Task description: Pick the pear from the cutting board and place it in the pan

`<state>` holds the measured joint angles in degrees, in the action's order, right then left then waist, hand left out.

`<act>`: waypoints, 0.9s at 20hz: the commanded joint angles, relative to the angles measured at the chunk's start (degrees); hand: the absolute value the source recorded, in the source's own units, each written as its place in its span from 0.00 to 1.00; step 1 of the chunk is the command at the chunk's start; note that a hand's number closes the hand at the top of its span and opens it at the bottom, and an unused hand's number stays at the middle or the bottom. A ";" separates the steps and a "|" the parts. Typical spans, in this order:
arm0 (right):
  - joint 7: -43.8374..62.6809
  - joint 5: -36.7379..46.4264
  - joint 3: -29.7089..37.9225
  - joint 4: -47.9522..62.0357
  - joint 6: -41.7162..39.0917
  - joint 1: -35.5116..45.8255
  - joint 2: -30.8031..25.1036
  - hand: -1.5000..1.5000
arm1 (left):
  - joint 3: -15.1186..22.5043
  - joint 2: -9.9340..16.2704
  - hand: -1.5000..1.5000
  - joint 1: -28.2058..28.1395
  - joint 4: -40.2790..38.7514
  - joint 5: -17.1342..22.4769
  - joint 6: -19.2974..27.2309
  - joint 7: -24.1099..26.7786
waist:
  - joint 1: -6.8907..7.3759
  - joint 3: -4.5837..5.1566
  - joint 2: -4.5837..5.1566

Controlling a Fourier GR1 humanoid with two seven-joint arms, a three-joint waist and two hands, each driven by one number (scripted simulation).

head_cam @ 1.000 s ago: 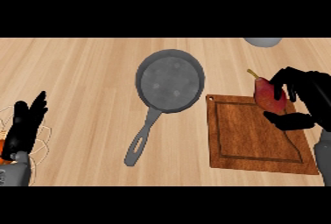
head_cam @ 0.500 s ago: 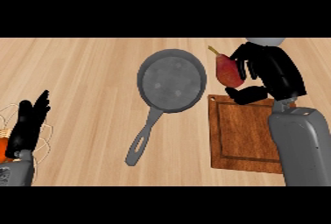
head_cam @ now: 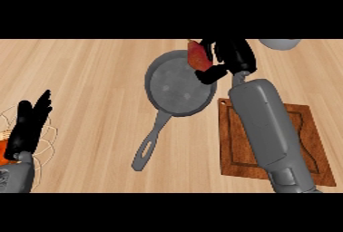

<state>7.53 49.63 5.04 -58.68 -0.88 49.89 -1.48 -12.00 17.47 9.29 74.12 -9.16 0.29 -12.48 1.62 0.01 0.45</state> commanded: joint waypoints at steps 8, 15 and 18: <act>-9.21 -6.14 0.56 33.37 16.36 12.19 1.47 1.00 | 1.83 -1.17 0.50 2.01 -0.05 -0.95 -0.32 -0.96 | 2.28 -0.03 0.84; -14.38 -15.34 2.76 42.05 17.29 13.18 1.48 0.00 | 2.32 -1.40 0.50 4.78 -2.10 -0.83 -1.09 0.30 | 4.70 -0.05 1.85; -15.46 -17.86 2.71 45.41 16.67 14.50 1.48 0.00 | 3.67 -1.99 0.50 5.29 0.68 -1.02 -1.48 -2.34 | 6.13 -0.12 1.85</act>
<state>-5.73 35.24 7.69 -17.72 15.83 63.03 -0.02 -9.18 15.93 13.22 74.90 -9.95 -0.87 -14.29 6.54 -0.09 2.02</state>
